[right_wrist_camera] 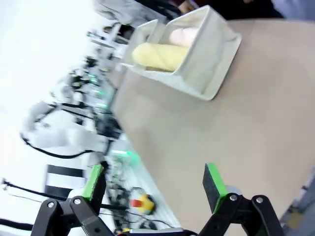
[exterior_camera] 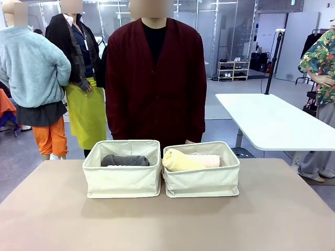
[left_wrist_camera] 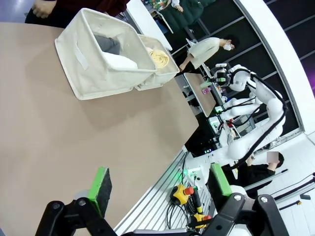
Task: Divide the towels into two baskets.
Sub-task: Pick up one hotel-folded towel from the bottom of the table and place it in the Fabric basket indicated by the person.
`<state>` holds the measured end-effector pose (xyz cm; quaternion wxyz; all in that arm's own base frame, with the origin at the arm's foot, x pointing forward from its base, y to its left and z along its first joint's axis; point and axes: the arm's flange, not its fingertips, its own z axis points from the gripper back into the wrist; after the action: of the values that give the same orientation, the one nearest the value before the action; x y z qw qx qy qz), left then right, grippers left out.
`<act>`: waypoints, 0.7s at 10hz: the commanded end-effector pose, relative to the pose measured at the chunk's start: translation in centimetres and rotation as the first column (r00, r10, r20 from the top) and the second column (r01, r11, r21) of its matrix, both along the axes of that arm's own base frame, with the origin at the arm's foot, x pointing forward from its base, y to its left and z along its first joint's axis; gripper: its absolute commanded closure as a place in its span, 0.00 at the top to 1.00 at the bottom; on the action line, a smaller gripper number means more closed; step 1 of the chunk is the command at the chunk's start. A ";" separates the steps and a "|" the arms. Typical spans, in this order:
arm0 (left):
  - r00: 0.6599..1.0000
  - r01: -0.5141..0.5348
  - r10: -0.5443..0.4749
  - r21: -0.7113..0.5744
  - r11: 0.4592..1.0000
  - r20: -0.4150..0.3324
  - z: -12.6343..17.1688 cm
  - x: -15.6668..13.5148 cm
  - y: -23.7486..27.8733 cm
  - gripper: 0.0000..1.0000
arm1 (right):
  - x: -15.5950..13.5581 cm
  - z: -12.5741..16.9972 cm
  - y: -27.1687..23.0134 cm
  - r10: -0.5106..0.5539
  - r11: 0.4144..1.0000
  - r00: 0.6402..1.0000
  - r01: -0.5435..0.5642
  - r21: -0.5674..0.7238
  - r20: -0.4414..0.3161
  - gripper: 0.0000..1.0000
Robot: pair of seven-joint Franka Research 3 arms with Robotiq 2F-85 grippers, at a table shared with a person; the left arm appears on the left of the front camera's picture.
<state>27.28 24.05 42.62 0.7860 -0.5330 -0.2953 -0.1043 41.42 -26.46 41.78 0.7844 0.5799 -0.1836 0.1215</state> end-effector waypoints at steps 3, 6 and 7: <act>1.000 0.004 -0.004 -0.004 1.000 0.006 0.1 -0.3 0.2 1.00 | -0.7 -3.9 0.5 0.099 0.993 0.989 -0.091 0.070 -0.110 1.00; 1.000 0.004 -0.004 -0.004 1.000 0.006 0.1 -0.3 0.2 1.00 | -1.1 -5.5 0.0 0.069 0.992 0.991 -0.056 0.113 -0.112 1.00; 1.000 0.004 -0.004 -0.004 1.000 0.006 0.1 -0.3 0.2 1.00 | -1.1 -5.5 0.0 0.069 0.992 0.991 -0.056 0.113 -0.112 1.00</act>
<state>27.28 24.04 42.61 0.7860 -0.5330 -0.2953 -0.1044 40.82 -26.51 36.36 0.7653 0.6244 -0.1174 0.1029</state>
